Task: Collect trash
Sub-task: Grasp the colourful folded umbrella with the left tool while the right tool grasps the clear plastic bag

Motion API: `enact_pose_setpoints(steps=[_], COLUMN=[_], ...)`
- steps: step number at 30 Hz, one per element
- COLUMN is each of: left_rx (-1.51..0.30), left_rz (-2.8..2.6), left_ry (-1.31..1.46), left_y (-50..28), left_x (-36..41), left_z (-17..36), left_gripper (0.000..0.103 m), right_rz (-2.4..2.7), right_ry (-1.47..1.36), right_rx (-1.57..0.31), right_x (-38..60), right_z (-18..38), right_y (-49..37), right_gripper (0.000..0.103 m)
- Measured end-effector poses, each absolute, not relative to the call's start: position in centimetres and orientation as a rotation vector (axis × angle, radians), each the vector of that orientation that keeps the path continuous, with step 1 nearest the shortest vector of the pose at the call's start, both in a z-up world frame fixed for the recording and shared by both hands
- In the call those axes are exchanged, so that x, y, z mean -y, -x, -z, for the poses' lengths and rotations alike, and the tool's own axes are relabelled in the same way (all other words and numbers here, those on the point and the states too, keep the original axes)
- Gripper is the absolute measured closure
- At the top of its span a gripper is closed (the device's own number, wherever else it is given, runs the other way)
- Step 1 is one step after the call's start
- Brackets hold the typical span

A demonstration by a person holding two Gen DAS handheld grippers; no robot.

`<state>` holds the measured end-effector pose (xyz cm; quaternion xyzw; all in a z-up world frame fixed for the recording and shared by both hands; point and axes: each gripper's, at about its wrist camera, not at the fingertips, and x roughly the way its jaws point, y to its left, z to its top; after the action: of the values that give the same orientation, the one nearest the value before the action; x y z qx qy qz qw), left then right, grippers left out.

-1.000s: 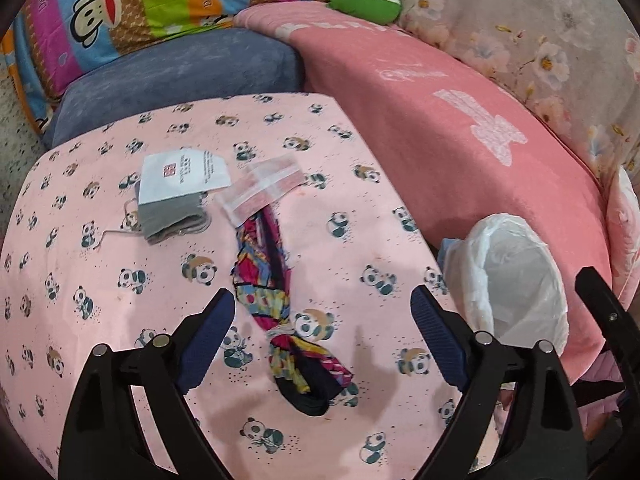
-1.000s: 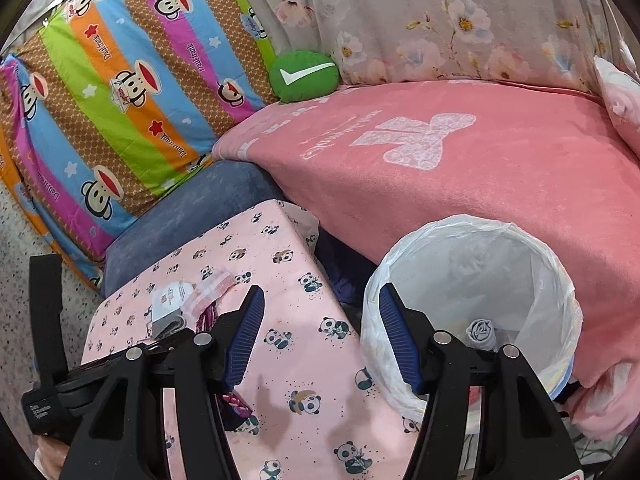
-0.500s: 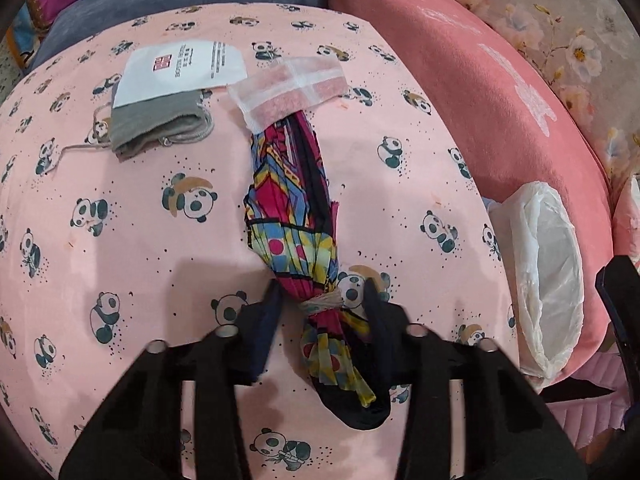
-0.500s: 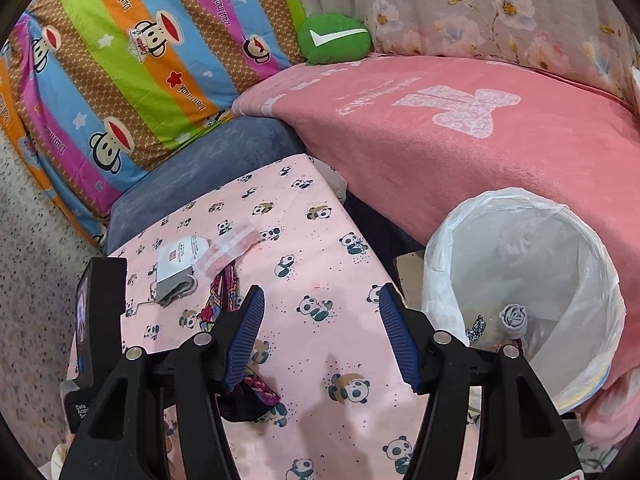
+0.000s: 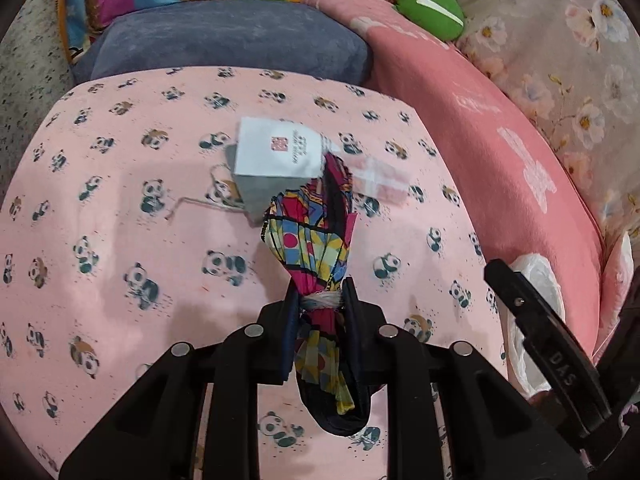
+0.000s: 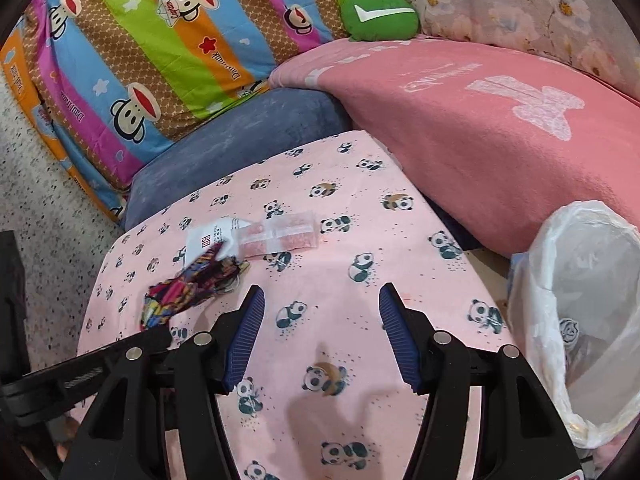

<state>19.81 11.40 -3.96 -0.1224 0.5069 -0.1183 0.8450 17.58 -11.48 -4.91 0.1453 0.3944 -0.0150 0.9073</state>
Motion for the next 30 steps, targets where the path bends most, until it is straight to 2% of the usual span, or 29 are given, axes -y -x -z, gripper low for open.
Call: enact_pose_setpoints(steps=[9,18,21,24,25,30], left_rx=[-0.973,-0.976,-0.988,-0.999,-1.001,-1.004], left_rz=[0.134,0.137,0.154,0.169,0.173,0.201], left_ry=[0.29,0.299,0.296,0.295,0.295,0.287], left_y=[-23.5,-28.4,-29.1,-29.2,-29.2,-28.1], left_x=[-17.7,-18.1,-17.2,-16.3,-16.0,-14.5], left_z=[1.5,2.8,3.4,3.8,3.9,3.5], left_gripper=[0.083,0.083,0.083,0.083,0.083,0.083], right_rz=[0.012,0.034,0.03,0.007,0.002,-0.002], right_ry=[-0.291,-0.279,-0.286,-0.273,-0.274,-0.268], right_rx=[-0.87,-0.942,-0.961,-0.964,-0.966,-0.953], right_x=[8.8,8.2,8.2,7.8,7.7,7.4], right_z=[7.8,11.0,12.1,12.0,12.0,10.9], right_y=[-25.2,-31.2,-31.4,-31.0,-30.8,-28.5], right_gripper=[0.045,0.045,0.056,0.081,0.085,0.087])
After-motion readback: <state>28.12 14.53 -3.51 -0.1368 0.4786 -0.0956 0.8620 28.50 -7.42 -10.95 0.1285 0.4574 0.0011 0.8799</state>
